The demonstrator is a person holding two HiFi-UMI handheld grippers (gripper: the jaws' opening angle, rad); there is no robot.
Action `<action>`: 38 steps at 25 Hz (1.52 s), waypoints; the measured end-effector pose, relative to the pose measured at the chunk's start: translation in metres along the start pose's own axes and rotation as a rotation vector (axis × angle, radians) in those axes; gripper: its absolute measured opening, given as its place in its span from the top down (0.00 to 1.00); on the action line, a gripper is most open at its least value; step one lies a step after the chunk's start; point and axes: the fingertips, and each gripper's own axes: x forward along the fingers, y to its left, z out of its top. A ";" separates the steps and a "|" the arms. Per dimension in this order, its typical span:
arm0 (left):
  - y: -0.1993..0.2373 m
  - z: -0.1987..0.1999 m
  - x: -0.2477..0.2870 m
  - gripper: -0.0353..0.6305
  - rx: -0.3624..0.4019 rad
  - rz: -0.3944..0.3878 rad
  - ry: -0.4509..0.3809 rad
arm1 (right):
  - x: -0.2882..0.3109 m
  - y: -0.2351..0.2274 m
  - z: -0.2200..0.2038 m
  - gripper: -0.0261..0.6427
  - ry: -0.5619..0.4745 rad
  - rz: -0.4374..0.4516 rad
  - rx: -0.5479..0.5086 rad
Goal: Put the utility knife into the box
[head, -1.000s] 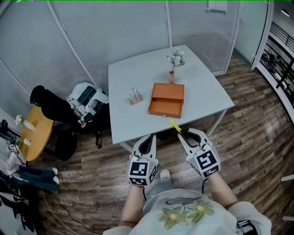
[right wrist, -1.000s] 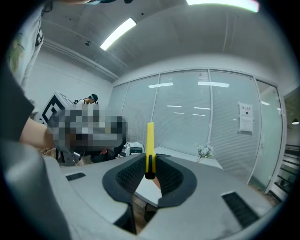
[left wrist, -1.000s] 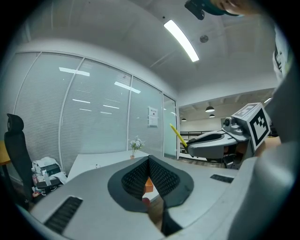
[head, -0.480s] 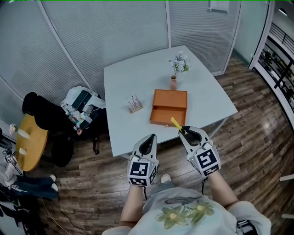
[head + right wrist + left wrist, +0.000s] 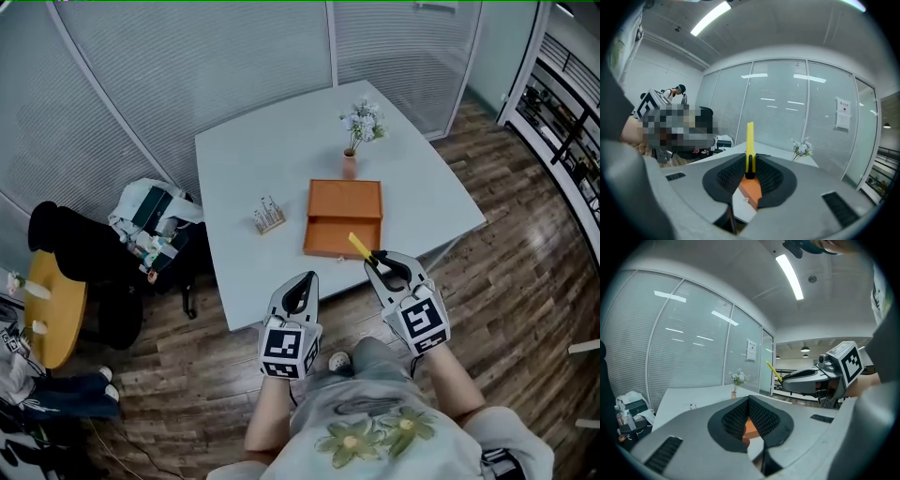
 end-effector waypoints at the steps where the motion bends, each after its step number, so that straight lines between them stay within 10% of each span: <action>1: 0.003 -0.002 0.001 0.94 -0.003 -0.001 0.004 | 0.003 -0.001 -0.002 0.85 0.007 -0.001 0.001; 38: 0.085 0.002 0.113 0.94 -0.017 -0.048 0.064 | 0.128 -0.072 -0.014 0.86 0.089 0.006 -0.019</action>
